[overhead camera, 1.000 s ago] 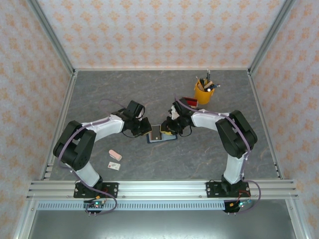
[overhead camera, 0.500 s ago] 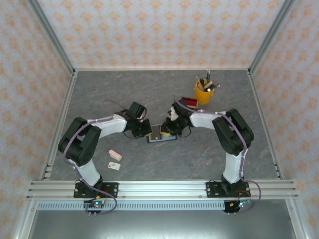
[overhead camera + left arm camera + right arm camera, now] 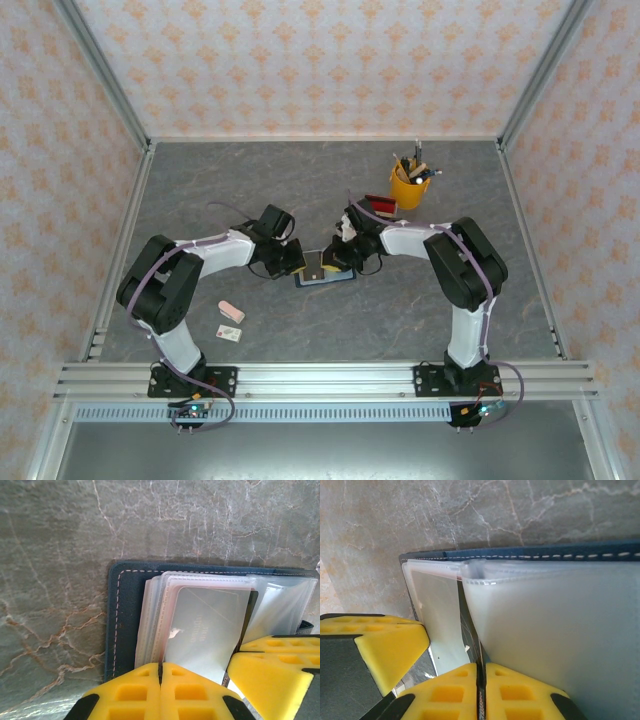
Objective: Take the credit cards out of the card holder
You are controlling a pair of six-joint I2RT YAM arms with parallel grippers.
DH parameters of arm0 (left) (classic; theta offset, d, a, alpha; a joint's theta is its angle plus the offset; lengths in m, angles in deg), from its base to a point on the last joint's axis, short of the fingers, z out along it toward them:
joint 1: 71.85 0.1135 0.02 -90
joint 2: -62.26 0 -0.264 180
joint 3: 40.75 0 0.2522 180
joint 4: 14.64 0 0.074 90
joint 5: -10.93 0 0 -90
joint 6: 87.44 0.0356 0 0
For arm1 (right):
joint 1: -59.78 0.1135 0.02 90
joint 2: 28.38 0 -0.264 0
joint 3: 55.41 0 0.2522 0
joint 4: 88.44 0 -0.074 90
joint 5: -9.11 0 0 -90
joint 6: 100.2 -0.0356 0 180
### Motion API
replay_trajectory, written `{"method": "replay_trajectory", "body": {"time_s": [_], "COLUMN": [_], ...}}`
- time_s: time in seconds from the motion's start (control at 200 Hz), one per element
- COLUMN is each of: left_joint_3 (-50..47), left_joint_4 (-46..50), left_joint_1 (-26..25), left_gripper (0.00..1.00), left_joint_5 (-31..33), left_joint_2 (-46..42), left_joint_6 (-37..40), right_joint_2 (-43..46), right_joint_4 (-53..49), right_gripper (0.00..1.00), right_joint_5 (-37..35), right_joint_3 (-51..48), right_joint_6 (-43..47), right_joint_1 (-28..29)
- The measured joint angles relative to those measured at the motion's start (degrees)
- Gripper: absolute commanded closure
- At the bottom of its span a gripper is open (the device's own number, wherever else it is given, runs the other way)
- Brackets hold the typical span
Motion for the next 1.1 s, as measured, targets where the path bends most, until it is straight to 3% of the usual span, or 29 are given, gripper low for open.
{"method": "replay_trajectory", "body": {"time_s": [0.22, 0.591, 1.101], "left_joint_3": [0.0, 0.6, 3.2], "left_joint_4": [0.0, 3.8, 1.7], "left_joint_1": [0.0, 0.0, -1.6], "left_gripper": [0.90, 0.93, 0.96], "left_joint_5": [0.3, 2.4, -0.4], "left_joint_2": [0.0, -0.5, -1.5], "left_joint_6": [0.0, 0.2, 0.2], "right_joint_2": [0.1, 1.8, 1.7], "right_joint_4": [-0.9, -5.9, -6.6], "right_gripper": [0.99, 0.99, 0.81], "right_joint_5": [-0.6, -2.4, -2.1], "right_joint_3": [0.1, 0.1, 0.4], "right_joint_6": [1.8, 6.7, 7.5], "right_joint_1": [-0.3, -1.8, -1.8]}}
